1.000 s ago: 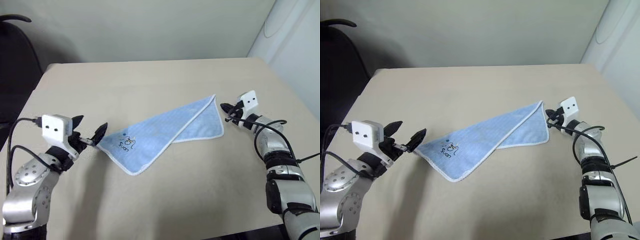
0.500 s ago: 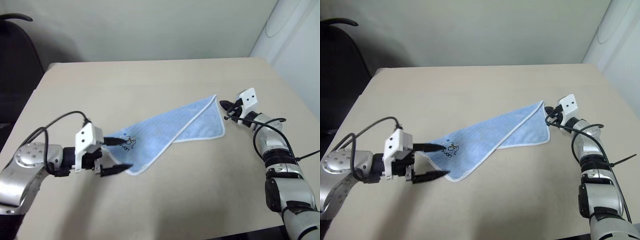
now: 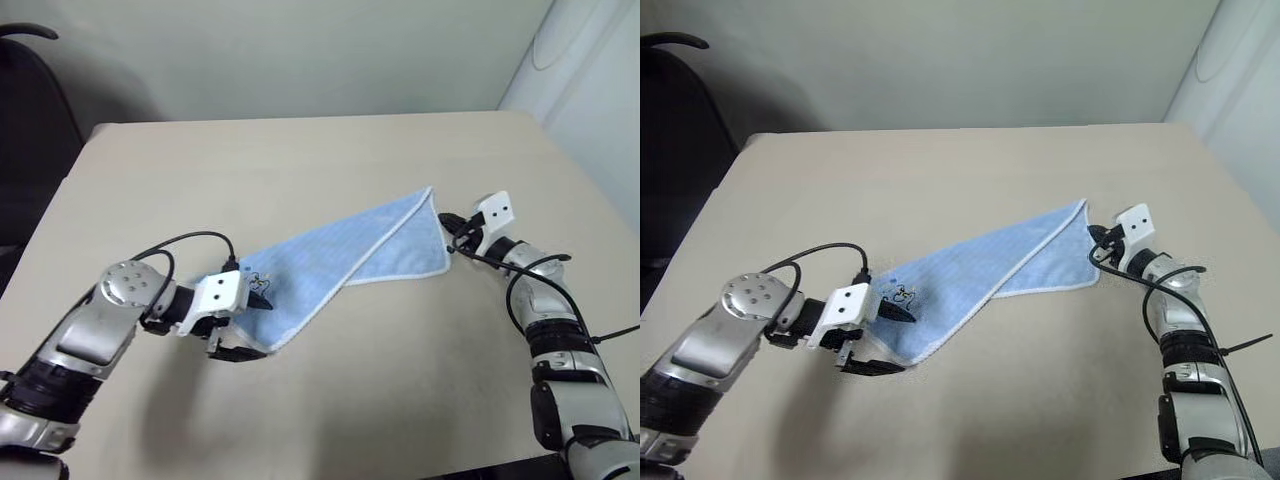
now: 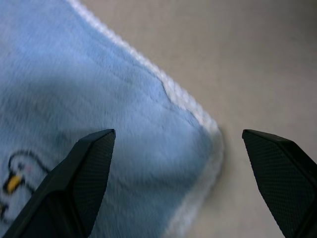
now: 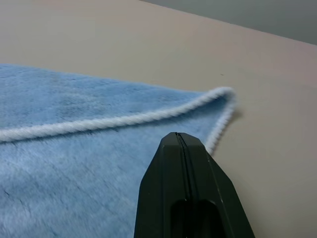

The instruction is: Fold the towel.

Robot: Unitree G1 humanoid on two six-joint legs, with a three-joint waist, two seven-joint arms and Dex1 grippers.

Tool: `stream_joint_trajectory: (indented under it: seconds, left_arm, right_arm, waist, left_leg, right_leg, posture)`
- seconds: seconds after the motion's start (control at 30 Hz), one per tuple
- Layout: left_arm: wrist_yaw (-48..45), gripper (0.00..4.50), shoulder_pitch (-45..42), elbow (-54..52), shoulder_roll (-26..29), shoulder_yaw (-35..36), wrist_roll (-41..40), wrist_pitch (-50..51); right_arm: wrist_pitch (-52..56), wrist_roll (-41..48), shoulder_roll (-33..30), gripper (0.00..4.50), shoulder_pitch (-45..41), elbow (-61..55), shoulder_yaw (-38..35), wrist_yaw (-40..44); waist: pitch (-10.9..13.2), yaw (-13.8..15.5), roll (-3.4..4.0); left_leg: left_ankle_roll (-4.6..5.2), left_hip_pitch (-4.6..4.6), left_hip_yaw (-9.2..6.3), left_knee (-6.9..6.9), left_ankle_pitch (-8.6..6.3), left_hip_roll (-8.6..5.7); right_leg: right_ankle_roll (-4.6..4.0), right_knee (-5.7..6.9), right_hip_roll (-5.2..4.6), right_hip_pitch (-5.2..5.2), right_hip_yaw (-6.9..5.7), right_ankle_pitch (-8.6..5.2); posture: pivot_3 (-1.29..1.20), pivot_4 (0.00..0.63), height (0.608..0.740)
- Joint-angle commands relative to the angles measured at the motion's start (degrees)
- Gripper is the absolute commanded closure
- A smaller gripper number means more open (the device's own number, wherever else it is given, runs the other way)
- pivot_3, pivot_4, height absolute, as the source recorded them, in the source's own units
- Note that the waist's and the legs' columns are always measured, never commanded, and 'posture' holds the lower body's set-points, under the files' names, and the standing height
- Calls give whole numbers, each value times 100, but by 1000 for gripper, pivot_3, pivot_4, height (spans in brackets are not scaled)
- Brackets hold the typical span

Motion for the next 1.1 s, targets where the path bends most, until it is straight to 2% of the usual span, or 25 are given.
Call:
stream_joint_trajectory:
  seconds: [0.03, 0.13, 0.23, 0.6, 0.87, 1.0, 1.1]
  left_arm:
    - [16, 54, -86, -109, -45, -120, 266, -199]
    - [51, 54, -72, 4, -62, -271, 563, -422]
    - [19, 606, 16, -52, -52, -269, 598, -484]
    - [246, 4453, 229, -173, -110, 90, 331, -416]
    - [582, 4486, 314, -339, -268, 596, -179, 125]
    - [722, 4486, 285, -321, -341, 776, -308, 227]
    - [816, 4500, 213, -272, -414, 840, -344, 269]
  right_arm:
    - [82, 152, -71, 4500, 18, -394, -163, -102]
    - [183, 200, -41, 4500, 52, -552, -142, -91]
    - [229, 206, -39, 4500, 50, -587, -124, -95]
    - [343, 217, 13, 4500, -74, -639, -23, 30]
    - [206, 120, 36, 4500, -408, -349, 149, 249]
    - [-101, -266, 85, 4500, -979, 403, 508, 300]
    - [-530, -727, 91, 3967, -1655, 1559, 808, 176]
  waist:
    - [0, -22, 0]
    - [-2, -33, 3]
    - [-4, -33, 6]
    - [-8, -41, 13]
    - [-8, -55, 13]
    - [-8, -62, 13]
    - [-8, -67, 14]
  left_leg:
    - [1, 0, 0, 0, 0, 1]
    - [9, 0, 0, -1, 0, 2]
    - [10, 0, 0, 1, 0, 2]
    - [9, 0, 0, 4, 1, 2]
    - [2, 0, 1, 8, 5, 2]
    - [2, 0, 1, 13, 6, 2]
    - [1, -1, 1, 16, 6, 2]
  right_leg:
    - [0, 2, 1, -1, 0, 0]
    - [0, 8, 2, -5, 0, 0]
    - [0, 8, 1, -4, -1, 0]
    - [0, 9, 1, -4, -1, 0]
    - [0, 11, 1, -4, -2, 0]
    - [0, 16, 1, -5, -2, 0]
    - [0, 20, 1, -8, -2, 0]
  posture:
    - [0, 150, 740]
    - [0, 150, 740]
    - [0, 150, 740]
    - [0, 150, 740]
    - [0, 150, 740]
    - [0, 150, 740]
    - [0, 150, 740]
